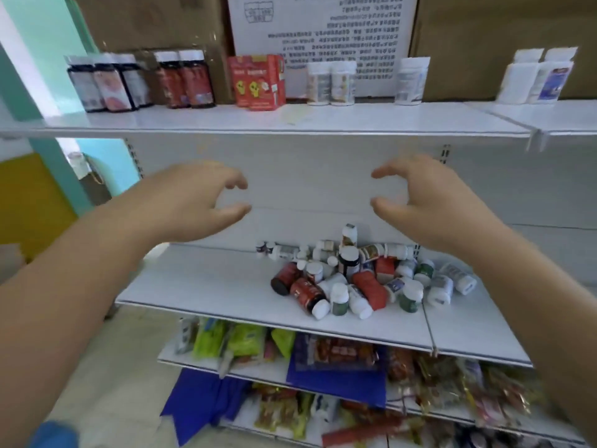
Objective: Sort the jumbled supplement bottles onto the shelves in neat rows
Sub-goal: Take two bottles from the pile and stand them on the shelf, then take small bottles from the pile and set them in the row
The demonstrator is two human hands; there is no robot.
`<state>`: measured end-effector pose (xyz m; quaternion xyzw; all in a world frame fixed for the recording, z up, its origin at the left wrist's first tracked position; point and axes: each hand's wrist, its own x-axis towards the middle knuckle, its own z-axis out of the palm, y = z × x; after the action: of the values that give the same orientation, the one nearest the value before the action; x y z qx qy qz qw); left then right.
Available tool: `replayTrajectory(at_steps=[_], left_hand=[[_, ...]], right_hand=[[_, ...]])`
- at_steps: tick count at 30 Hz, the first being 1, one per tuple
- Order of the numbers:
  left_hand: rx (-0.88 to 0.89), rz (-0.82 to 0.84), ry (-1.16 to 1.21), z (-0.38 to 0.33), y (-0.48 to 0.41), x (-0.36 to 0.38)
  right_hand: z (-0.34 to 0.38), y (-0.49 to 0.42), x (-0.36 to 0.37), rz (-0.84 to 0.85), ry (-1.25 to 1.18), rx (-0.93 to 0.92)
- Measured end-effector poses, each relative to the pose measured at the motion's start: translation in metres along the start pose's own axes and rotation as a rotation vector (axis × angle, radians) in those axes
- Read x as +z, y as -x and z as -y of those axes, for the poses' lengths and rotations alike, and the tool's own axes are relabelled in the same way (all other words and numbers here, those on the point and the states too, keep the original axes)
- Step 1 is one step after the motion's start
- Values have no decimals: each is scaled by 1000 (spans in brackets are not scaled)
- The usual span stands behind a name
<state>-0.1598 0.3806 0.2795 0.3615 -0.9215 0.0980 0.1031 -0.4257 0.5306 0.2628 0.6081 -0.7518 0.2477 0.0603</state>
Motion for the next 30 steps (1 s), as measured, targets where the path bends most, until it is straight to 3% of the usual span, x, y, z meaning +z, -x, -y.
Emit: replayTrajectory(at_steps=[6, 11, 17, 30], left_hand=[[-227, 73, 150, 48, 55, 87], [-340, 120, 296, 71, 49, 172], [-450, 95, 458, 103, -6, 263], [-446, 241, 684, 156, -162, 425]], right_hand=[[13, 0, 109, 101, -103, 68], [11, -16, 194, 124, -217, 154], [7, -64, 294, 141, -381, 277], [-9, -218, 453, 334, -164, 225]])
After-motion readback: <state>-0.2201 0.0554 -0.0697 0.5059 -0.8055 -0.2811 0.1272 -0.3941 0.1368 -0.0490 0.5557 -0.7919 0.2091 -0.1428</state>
